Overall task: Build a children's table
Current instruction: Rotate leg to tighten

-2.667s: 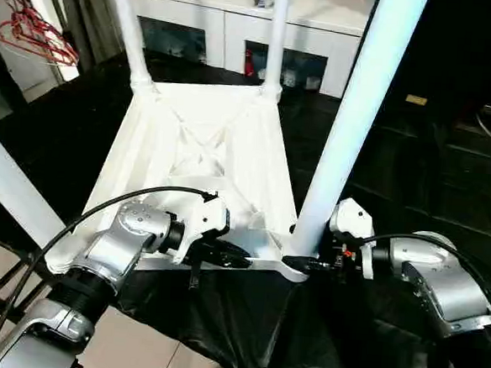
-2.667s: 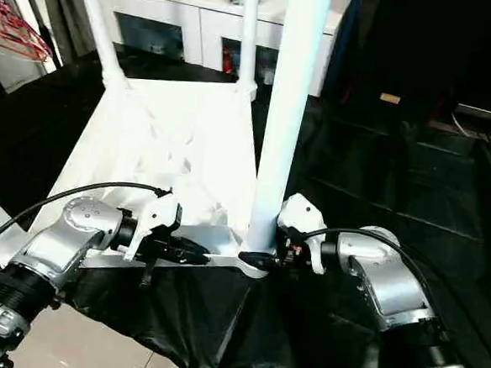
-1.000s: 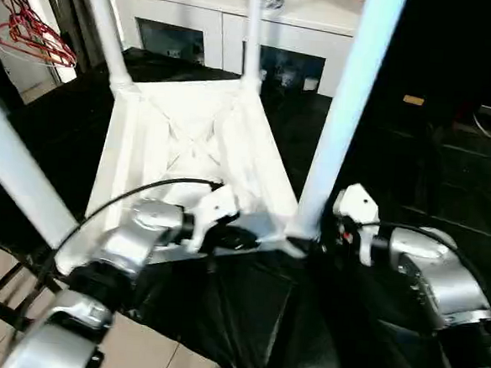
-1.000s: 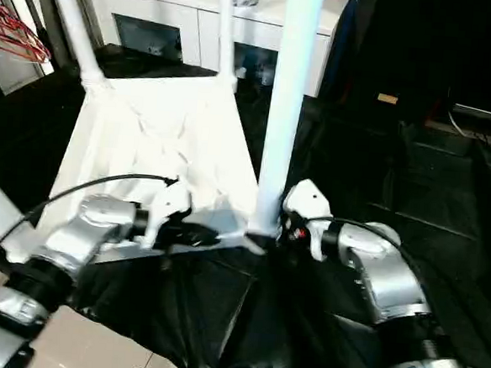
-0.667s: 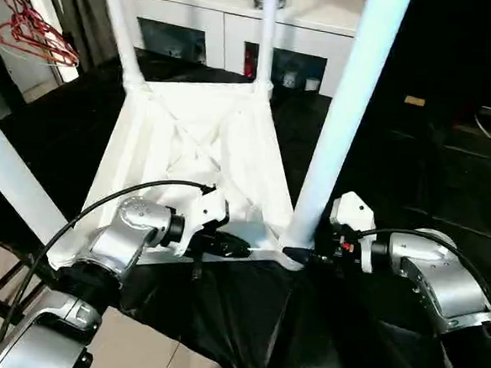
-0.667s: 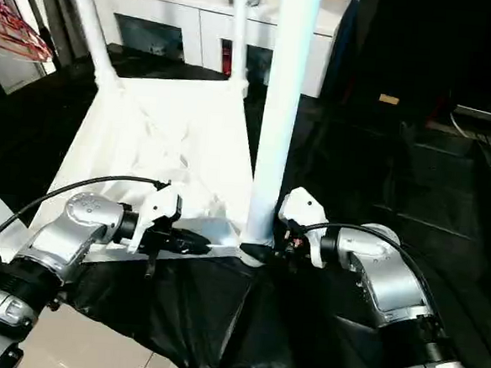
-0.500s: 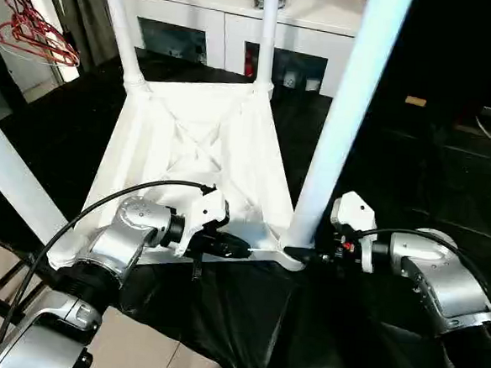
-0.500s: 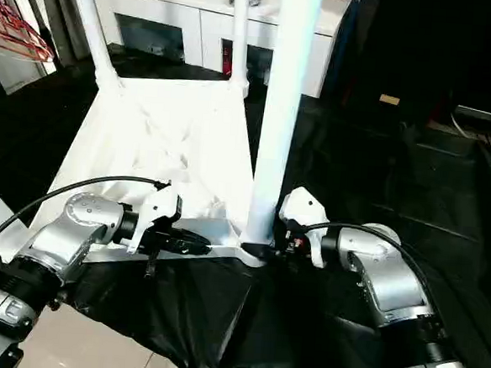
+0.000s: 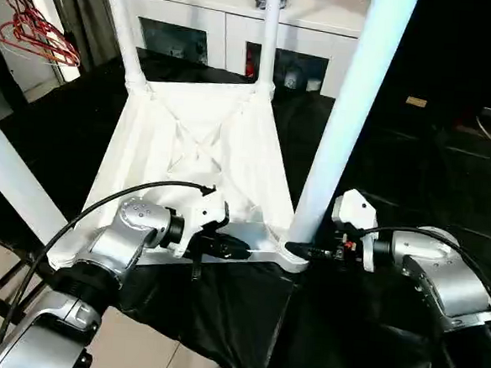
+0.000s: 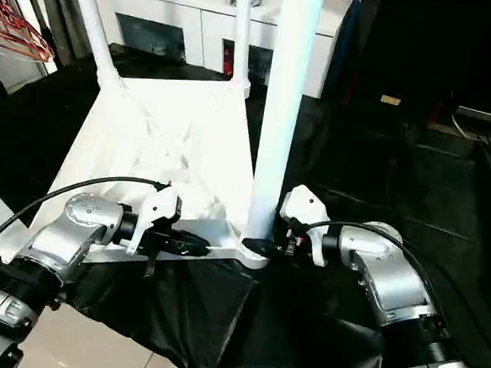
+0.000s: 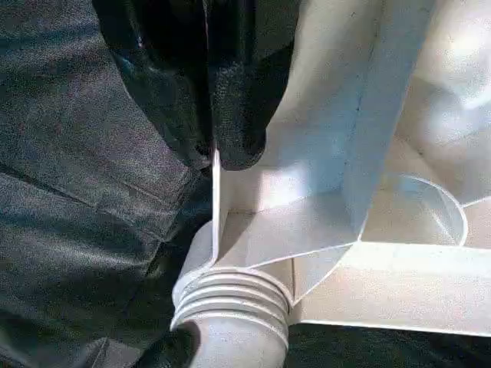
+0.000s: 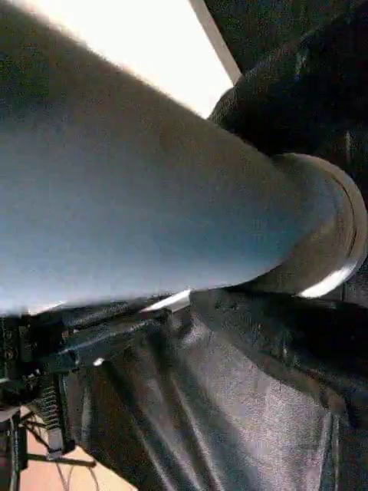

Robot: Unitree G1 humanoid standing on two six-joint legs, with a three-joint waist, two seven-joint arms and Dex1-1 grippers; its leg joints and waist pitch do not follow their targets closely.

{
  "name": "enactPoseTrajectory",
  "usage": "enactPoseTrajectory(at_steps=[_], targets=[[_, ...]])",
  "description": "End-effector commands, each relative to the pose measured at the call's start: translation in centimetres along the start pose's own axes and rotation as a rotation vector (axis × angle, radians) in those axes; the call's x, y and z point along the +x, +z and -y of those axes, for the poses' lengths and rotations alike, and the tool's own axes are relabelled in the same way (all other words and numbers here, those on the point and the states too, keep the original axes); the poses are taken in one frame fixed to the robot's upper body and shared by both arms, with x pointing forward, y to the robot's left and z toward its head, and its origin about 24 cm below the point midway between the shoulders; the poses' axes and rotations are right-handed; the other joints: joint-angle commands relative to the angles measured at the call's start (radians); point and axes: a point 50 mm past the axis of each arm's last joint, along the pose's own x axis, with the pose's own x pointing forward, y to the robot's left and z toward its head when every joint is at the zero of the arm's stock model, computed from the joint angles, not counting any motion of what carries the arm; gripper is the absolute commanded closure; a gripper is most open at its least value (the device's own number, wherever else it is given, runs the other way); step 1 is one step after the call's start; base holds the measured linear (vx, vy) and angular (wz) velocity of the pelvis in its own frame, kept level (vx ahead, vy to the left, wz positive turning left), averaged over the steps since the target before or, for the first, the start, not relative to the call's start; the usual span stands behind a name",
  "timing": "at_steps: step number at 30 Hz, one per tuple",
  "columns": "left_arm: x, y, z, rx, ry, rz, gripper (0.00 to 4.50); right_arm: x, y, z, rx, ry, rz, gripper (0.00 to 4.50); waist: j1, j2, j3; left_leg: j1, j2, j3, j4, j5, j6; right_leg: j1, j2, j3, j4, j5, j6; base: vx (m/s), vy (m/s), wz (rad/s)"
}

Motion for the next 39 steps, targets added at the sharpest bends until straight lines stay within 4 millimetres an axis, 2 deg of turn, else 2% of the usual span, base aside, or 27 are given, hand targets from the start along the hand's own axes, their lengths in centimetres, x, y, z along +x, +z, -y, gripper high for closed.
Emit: enactPoseTrajectory(at_steps=[1,2,8,18,22,28,31,39], targets=[[0.01,1.36,-0.13,0.055,0.004,0.042,4.5,0.8,-0.9,-0.96,0.054,0.077,-0.026,1.55,0.002,-0.013,-0.061,0.006,0.039,-0.006,-0.067,-0.17,0.059,0.057,-0.066,0.044,-0.07,-0.2,-0.22,0.0,0.0,0.0],[0.04,1.37,-0.12,0.055,0.003,0.042,4.5,0.77,-0.94,-1.07,0.068,0.091,-0.028,1.31,0.002,-0.014,-0.061,0.006,0.039,-0.007,-0.067,-0.169,0.058,0.058,-0.066,0.044,-0.069,-0.201,-0.219,0.0,0.0,0.0],[0.17,1.36,-0.07,0.056,0.001,0.043,4.5,0.91,-1.15,-0.94,0.006,0.039,-0.058,0.87,0.003,-0.011,-0.061,0.006,0.039,-0.007,-0.067,-0.164,0.053,0.056,-0.067,0.044,-0.069,-0.194,-0.219,0.0,0.0,0.0],[0.12,1.37,-0.14,0.058,0.001,0.039,4.5,0.88,-1.01,-0.76,0.003,0.031,-0.047,0.87,0.004,-0.013,-0.063,0.006,0.038,-0.006,-0.065,-0.159,0.058,0.058,-0.066,0.044,-0.066,-0.176,-0.223,0.0,0.0,0.0],[0.1,1.37,-0.15,0.057,0.0,0.038,4.5,0.96,-1.06,-0.71,0.001,0.026,-0.047,1.3,0.004,-0.012,-0.063,0.008,0.039,-0.007,-0.066,-0.164,0.054,0.057,-0.066,0.045,-0.067,-0.182,-0.223,0.0,0.0,0.0],[0.05,1.31,-0.11,0.057,0.001,0.036,4.5,1.19,-1.31,-0.8,-0.021,0.018,-0.067,1.61,0.004,-0.011,-0.063,0.007,0.038,-0.006,-0.065,-0.16,0.056,0.057,-0.065,0.044,-0.065,-0.164,-0.227,0.0,0.0,0.0],[0.09,1.28,-0.08,0.056,0.001,0.036,4.5,1.25,-1.33,-0.83,-0.022,0.019,-0.066,1.92,0.004,-0.011,-0.063,0.008,0.039,-0.006,-0.065,-0.165,0.055,0.057,-0.065,0.044,-0.066,-0.17,-0.227,0.0,0.0,0.0],[-0.07,1.11,-0.06,0.053,0.004,0.031,4.5,1.39,-1.57,-1.08,-0.021,0.031,-0.07,2.06,0.004,-0.011,-0.063,0.008,0.038,-0.007,-0.066,-0.167,0.056,0.057,-0.065,0.045,-0.066,-0.175,-0.225,0.0,0.0,0.0]])
